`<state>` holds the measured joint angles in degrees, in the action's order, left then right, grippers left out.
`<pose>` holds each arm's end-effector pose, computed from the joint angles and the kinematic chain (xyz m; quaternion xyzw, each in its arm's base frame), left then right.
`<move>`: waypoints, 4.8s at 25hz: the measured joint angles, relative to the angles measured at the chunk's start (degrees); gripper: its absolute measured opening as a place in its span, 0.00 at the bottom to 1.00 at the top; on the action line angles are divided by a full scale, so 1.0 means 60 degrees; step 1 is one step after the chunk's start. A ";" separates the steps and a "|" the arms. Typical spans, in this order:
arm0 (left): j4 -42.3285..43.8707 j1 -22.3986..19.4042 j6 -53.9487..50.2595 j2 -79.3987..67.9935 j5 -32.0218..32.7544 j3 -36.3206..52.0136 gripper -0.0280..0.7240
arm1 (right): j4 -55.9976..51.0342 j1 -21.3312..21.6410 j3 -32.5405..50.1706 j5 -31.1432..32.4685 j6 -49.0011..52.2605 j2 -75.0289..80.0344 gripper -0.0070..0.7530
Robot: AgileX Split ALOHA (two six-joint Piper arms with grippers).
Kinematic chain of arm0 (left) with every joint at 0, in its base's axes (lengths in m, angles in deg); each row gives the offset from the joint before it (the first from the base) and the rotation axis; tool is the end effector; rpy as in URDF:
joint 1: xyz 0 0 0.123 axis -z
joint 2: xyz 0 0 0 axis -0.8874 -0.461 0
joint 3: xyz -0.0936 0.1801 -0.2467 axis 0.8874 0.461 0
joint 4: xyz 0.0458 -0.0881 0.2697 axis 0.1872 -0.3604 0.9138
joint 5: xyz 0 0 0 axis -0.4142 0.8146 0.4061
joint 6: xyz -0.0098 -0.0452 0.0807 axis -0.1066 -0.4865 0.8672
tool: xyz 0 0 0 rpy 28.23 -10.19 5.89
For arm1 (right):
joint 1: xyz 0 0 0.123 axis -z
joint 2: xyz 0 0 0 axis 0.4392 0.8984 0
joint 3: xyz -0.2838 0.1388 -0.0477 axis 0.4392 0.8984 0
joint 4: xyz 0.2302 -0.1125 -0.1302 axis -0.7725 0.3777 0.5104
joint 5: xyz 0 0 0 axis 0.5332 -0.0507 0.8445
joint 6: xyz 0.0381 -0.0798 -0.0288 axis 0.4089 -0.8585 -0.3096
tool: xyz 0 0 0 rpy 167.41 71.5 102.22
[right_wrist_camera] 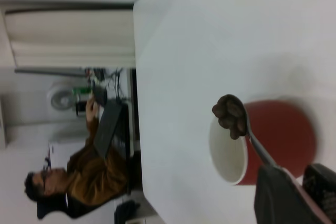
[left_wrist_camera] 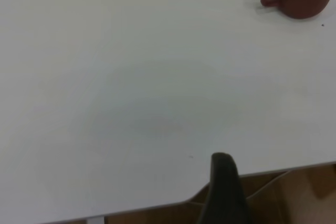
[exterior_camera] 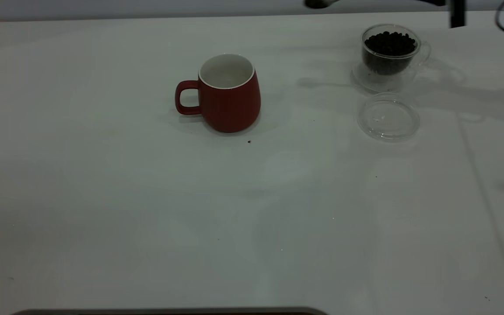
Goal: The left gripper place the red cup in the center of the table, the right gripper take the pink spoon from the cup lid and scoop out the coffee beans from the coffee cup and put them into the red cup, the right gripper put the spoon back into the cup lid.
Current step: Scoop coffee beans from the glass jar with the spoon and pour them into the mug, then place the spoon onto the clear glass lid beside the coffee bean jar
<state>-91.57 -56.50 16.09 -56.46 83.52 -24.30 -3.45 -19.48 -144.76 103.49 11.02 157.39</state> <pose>-0.0108 -0.0018 0.2833 0.0589 0.8685 -0.0370 0.4909 0.5206 0.0252 0.0720 0.0822 0.8206 0.5492 0.1352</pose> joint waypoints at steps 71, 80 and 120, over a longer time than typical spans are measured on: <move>0.0000 0.0000 -0.0002 0.0000 0.0000 0.0000 0.82 | 0.4203 0.1735 0.0000 0.0051 -0.2220 0.0637 0.13; 0.0000 0.0000 -0.0002 0.0000 0.0000 0.0000 0.82 | 0.4078 0.1735 0.0000 -0.0018 -0.2220 0.1108 0.13; 0.0000 0.0000 -0.0005 0.0000 0.0000 0.0000 0.82 | 0.2763 0.1735 -0.0011 -0.1266 -0.3215 0.1666 0.77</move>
<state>-91.57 -56.50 16.06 -56.46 83.52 -24.30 13.13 -9.07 -144.83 95.90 -8.27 167.39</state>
